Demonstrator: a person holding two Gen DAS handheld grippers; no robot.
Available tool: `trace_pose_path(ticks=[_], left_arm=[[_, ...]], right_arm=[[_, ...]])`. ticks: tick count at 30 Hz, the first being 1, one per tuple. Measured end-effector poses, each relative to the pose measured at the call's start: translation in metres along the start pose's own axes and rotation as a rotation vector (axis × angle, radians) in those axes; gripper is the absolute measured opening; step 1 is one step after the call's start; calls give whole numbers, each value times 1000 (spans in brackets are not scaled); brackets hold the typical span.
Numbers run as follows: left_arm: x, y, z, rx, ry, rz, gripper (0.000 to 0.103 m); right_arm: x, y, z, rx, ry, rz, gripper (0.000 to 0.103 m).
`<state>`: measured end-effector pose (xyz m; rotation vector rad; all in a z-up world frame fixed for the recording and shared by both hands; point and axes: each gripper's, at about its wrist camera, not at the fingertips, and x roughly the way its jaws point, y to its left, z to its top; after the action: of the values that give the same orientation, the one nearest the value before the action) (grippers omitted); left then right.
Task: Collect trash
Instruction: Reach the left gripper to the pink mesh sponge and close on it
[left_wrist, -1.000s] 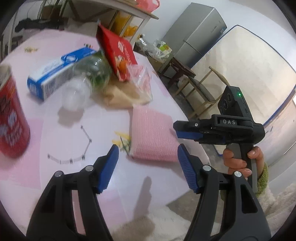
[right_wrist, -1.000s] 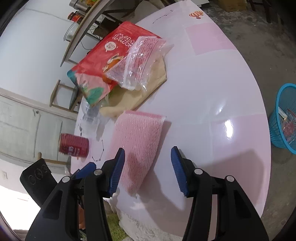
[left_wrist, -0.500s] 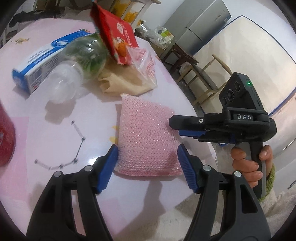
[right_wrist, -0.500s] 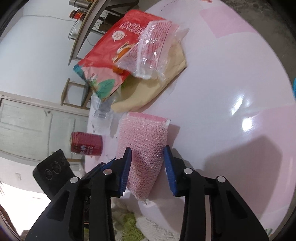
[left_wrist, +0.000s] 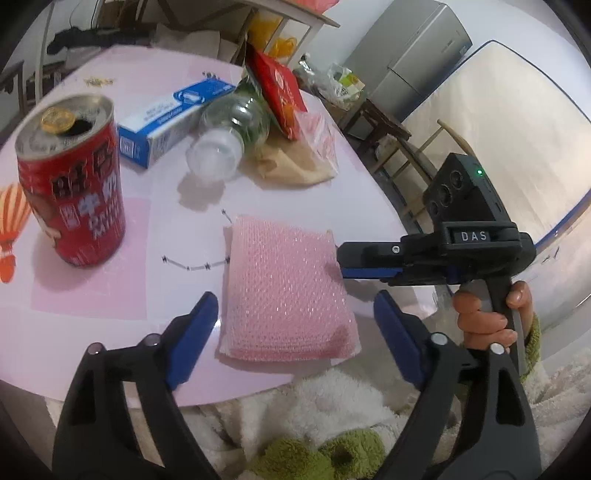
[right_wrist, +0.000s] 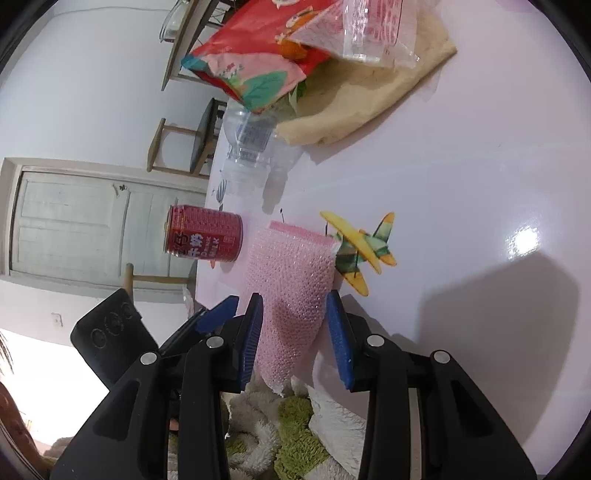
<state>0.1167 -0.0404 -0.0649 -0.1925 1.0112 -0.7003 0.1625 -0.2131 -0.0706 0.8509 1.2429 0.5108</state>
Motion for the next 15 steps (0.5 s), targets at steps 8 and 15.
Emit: trace_pose_path(ticks=[8, 15], left_arm=[[17, -20, 6, 78, 40, 113, 85], [34, -31, 3, 160, 75, 222, 85]], right_arm=[[-41, -5, 4, -11, -118, -68, 48], [-70, 8, 25, -104, -257, -231, 59]])
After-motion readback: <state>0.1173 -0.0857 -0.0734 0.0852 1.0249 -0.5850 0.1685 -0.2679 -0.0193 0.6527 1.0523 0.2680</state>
